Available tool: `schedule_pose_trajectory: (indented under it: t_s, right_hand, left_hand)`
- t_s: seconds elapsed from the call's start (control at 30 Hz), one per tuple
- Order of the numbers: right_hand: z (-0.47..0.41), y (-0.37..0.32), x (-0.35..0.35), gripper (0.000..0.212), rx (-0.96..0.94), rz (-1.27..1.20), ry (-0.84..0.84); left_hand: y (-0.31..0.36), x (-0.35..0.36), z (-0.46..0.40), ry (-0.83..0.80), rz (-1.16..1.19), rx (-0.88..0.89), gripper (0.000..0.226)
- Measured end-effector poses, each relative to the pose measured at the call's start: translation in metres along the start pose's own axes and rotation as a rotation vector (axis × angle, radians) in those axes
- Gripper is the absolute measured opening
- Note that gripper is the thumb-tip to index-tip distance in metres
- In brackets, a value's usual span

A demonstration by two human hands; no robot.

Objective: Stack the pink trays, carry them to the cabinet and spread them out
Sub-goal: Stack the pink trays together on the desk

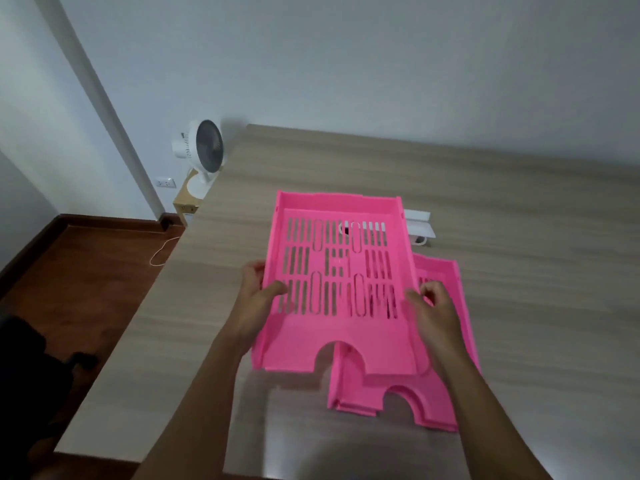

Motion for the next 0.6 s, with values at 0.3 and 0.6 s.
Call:
schedule_pose_trajectory:
  t_s: [0.3, 0.6]
  right_hand:
    - [0.004, 0.069, -0.131, 0.029, 0.12, -0.01, 0.202]
    - [0.017, 0.091, -0.128, 0.025, 0.176, 0.019, 0.109]
  left_hand:
    - [-0.019, 0.138, 0.012, -0.172, -0.027, 0.027, 0.035]
    - [-0.054, 0.144, 0.023, -0.153, -0.084, -0.044, 0.037]
Point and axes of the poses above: each hand's wrist, its own z-axis away from the middle knuckle, its own x-axis out of the palm, y = z × x, the point moved 9 cm from there along -z, towards the middle knuckle
